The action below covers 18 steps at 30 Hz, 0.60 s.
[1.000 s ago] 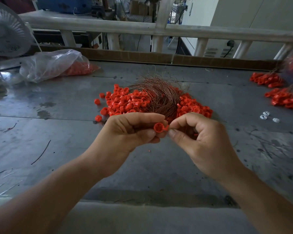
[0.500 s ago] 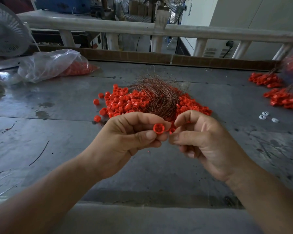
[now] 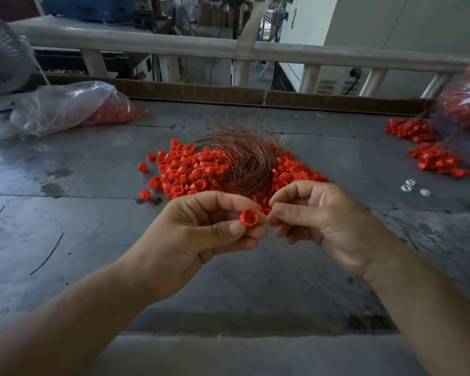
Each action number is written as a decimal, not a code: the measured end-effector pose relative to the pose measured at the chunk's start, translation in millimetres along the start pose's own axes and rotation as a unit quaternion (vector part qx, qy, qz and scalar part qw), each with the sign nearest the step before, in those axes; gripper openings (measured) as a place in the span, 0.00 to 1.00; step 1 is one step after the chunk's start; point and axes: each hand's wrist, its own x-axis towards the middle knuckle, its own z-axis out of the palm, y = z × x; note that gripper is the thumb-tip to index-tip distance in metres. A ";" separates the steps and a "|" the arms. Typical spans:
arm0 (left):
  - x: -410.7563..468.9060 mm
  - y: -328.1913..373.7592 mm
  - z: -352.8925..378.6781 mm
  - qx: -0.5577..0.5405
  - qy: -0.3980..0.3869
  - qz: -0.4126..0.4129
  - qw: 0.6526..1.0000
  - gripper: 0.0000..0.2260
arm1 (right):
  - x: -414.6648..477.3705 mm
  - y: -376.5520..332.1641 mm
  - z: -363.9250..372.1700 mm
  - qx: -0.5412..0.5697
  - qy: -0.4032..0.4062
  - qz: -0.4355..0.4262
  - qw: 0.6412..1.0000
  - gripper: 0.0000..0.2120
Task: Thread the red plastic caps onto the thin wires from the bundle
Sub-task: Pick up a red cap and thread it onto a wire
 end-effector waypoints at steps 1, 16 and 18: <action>0.3 0.6 0.4 -0.001 0.001 0.001 1.000 0.09 | -0.8 1.5 3.1 -0.004 -0.028 0.006 1.000 0.12; 0.3 2.4 -0.3 0.018 0.025 0.025 0.999 0.10 | -5.6 4.1 19.5 -0.022 -0.014 -0.043 0.999 0.10; -0.2 2.3 -0.3 0.030 0.028 0.028 0.999 0.11 | -6.5 2.4 20.2 -0.037 -0.002 -0.069 0.997 0.07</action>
